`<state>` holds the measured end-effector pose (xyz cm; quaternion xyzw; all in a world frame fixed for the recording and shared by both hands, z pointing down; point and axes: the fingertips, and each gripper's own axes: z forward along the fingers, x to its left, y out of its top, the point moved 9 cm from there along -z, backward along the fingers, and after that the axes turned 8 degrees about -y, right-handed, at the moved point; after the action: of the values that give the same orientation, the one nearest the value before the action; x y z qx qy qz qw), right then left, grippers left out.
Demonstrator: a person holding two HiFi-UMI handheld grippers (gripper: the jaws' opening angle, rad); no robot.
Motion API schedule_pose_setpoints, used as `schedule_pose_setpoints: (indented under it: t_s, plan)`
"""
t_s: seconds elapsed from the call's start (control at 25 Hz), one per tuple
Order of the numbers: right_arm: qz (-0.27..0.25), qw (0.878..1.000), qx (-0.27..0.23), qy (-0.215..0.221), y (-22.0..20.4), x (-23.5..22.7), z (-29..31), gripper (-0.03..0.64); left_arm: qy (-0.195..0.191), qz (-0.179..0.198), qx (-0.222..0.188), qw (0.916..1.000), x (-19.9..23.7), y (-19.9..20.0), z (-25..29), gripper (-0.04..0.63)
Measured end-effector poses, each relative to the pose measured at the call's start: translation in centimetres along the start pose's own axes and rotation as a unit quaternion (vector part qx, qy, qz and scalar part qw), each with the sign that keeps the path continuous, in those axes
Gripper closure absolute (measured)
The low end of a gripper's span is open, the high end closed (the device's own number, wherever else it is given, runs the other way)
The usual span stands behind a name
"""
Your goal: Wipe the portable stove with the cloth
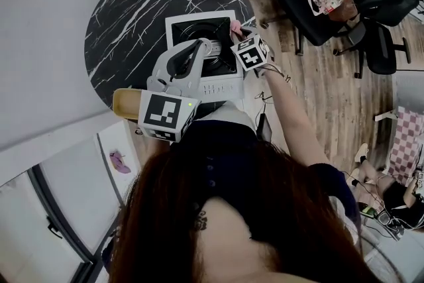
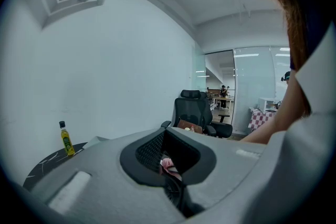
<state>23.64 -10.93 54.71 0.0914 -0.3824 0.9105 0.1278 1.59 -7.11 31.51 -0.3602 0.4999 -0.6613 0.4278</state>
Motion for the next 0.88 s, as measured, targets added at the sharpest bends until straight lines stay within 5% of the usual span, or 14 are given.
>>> schedule_pose_setpoints:
  t_s: [0.88]
  plan:
    - [0.006, 1.0, 0.007, -0.01, -1.3, 1.3, -1.7, 0.557, -0.016, 0.002, 0.002, 0.9999, -1.1, -0.7, -1.4, 0.583]
